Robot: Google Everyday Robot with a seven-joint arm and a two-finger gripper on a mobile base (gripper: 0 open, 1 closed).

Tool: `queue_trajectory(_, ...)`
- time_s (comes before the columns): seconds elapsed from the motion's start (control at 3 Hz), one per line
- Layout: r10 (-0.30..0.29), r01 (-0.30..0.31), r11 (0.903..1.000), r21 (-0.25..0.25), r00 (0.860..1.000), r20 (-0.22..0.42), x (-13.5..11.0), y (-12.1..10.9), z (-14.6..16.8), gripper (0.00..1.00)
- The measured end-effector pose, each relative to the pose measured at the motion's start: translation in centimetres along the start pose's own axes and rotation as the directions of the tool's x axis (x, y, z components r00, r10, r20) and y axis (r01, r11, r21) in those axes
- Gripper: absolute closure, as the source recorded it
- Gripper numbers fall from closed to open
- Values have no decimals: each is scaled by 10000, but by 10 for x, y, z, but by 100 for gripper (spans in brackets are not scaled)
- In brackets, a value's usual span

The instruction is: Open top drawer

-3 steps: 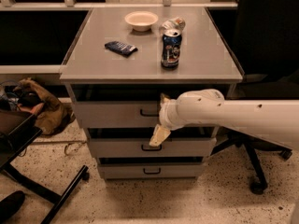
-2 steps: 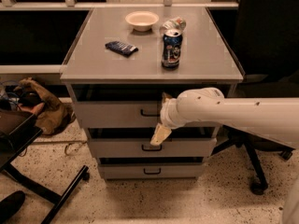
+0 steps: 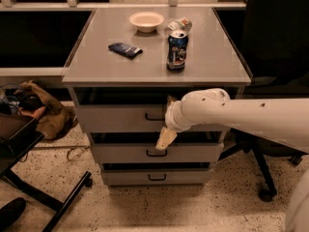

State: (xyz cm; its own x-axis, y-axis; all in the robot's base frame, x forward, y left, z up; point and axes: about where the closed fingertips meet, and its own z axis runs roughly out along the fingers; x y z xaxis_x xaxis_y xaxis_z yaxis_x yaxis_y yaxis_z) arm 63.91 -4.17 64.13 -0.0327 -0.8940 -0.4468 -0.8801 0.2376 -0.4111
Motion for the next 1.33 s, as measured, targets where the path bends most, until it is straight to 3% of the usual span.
queue_trajectory(0.33,24,-23,9982,-599,10000,4,-2,9,0,0)
queue_trajectory(1.0,-10,14,9934,-1151,10000,33,-2,28,-18,0)
queue_trajectory(1.33,223,-210,9900,-1394,9997,75,6,55,-46,0)
